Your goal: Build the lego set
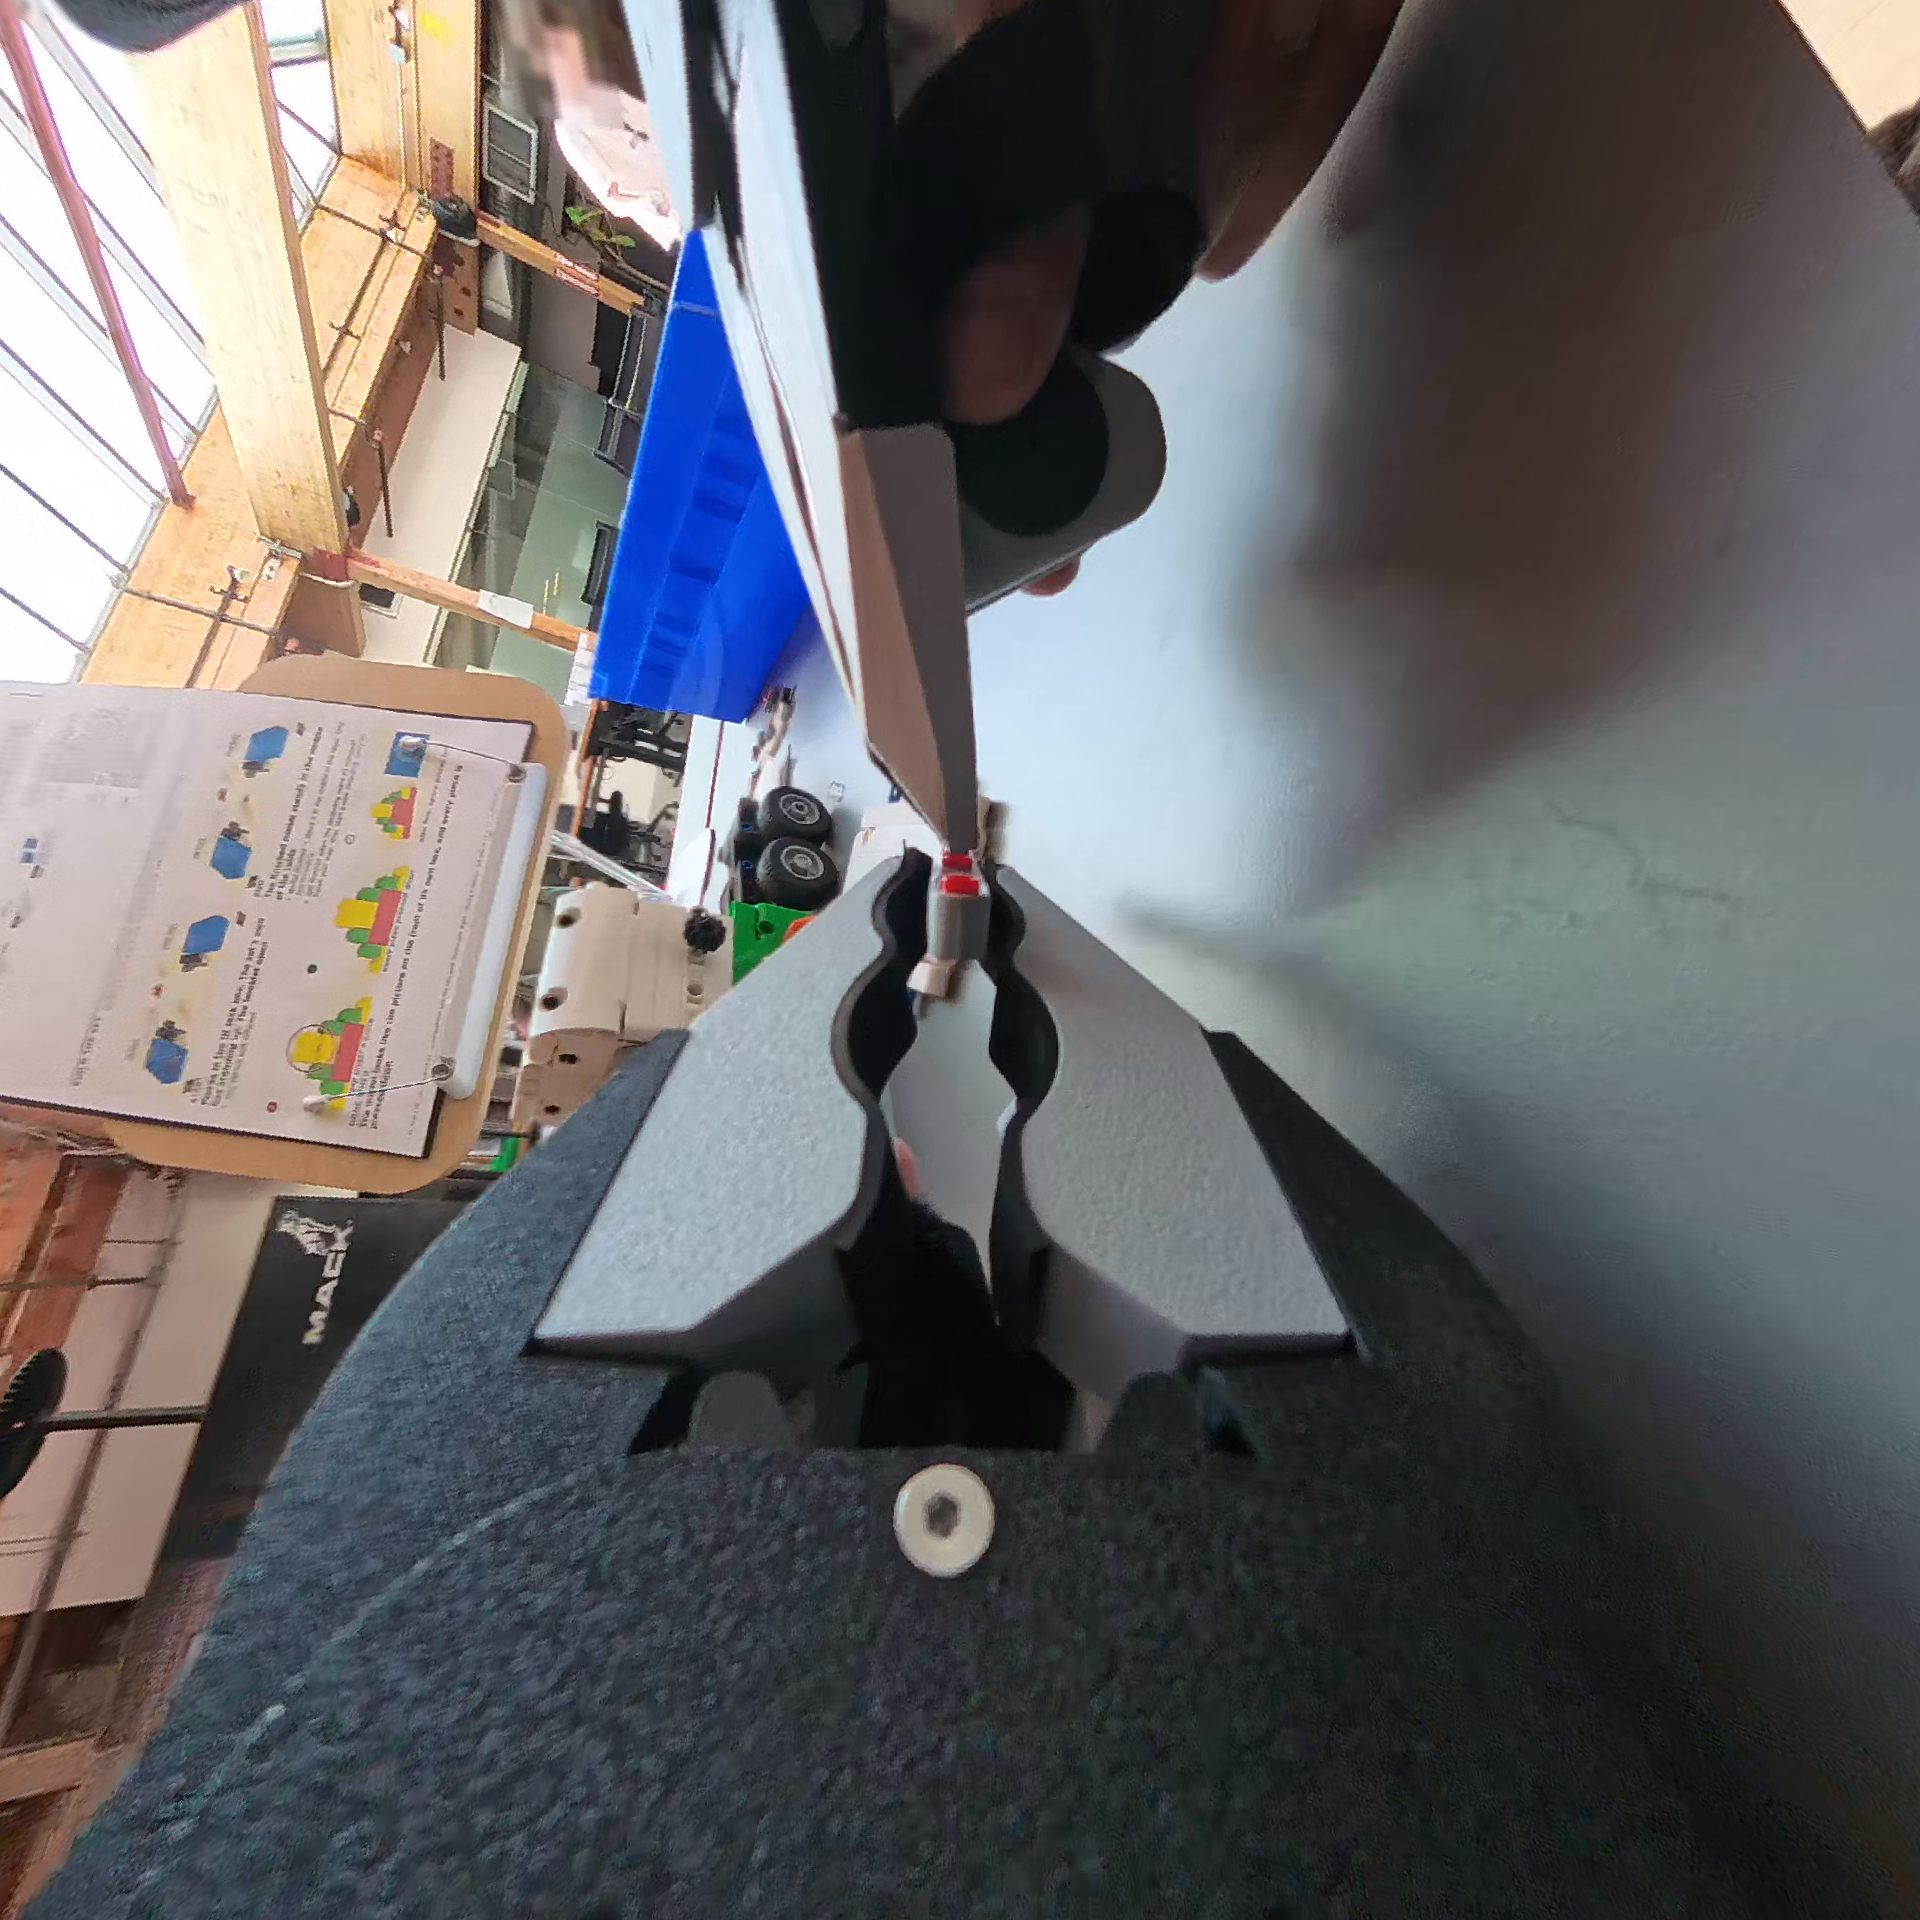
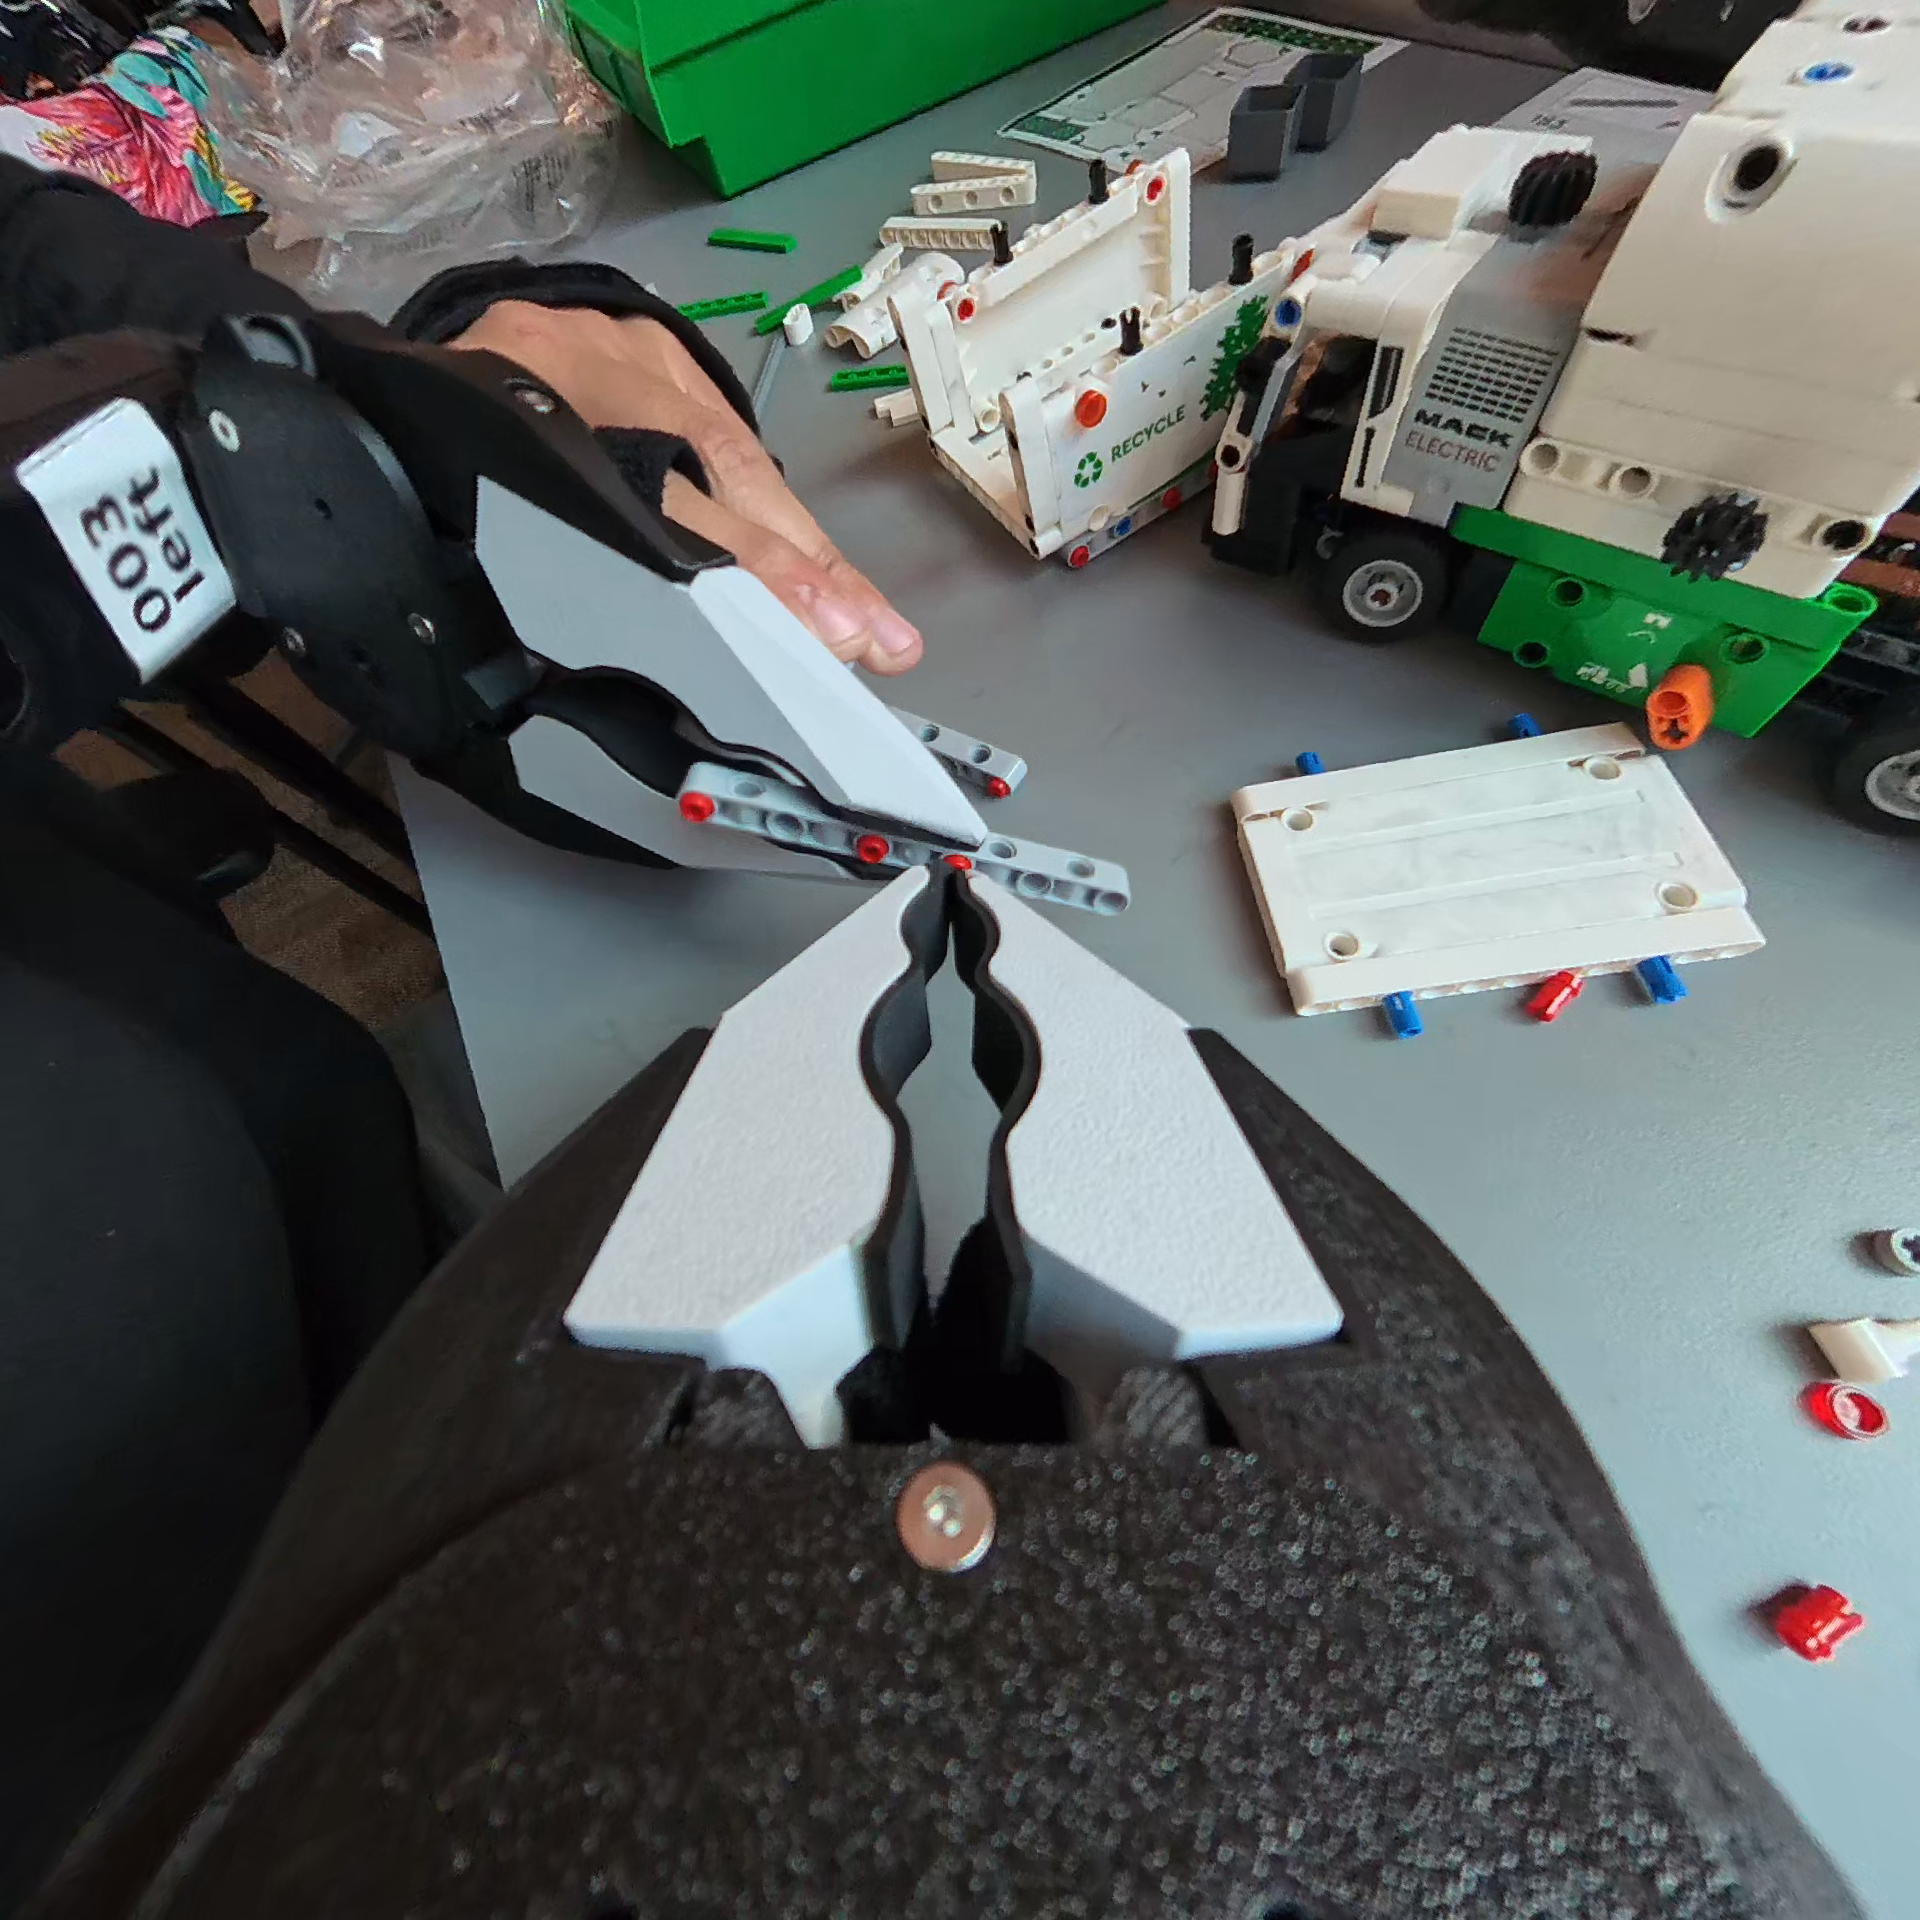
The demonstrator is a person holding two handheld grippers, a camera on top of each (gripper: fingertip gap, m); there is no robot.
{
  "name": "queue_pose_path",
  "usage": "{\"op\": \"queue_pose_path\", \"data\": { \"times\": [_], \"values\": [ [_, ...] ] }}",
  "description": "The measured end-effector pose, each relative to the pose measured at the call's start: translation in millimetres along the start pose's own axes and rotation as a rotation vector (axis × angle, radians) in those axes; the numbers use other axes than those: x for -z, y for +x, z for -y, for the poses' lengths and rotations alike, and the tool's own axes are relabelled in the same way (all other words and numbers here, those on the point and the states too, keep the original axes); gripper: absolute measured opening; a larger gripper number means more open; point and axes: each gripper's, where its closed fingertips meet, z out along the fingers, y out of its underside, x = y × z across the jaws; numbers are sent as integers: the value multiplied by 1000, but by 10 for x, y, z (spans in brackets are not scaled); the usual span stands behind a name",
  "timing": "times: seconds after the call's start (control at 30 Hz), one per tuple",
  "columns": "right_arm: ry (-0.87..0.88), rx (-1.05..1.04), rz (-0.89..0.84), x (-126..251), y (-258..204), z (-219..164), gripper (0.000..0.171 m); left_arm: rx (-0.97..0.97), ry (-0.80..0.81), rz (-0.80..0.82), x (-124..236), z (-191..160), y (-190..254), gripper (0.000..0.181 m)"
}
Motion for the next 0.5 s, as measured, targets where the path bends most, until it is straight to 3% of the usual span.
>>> {"op": "queue_pose_path", "data": {
  "times": [0.1, 0.2, 0.23, 0.4, 0.5],
  "values": [
    [22, 107, -29, 138, 52, 39, 1, 193, 90, -49, 58, 94, -86, 6],
    [-30, 226, -94, 238, 172, -27, 28, 434, 232, -138, 163, 210, -205, 6],
    [-38, 267, -113, 243, 183, -36, 29, 484, 273, -171, 190, 247, -218, 6],
    [-54, 475, -117, 200, -17, -34, 24, 517, 364, -271, 281, 370, -143, 6],
    [-82, 530, -103, 180, -91, -86, 6, 464, 373, -285, 302, 407, -74, 6]
  ]
}}
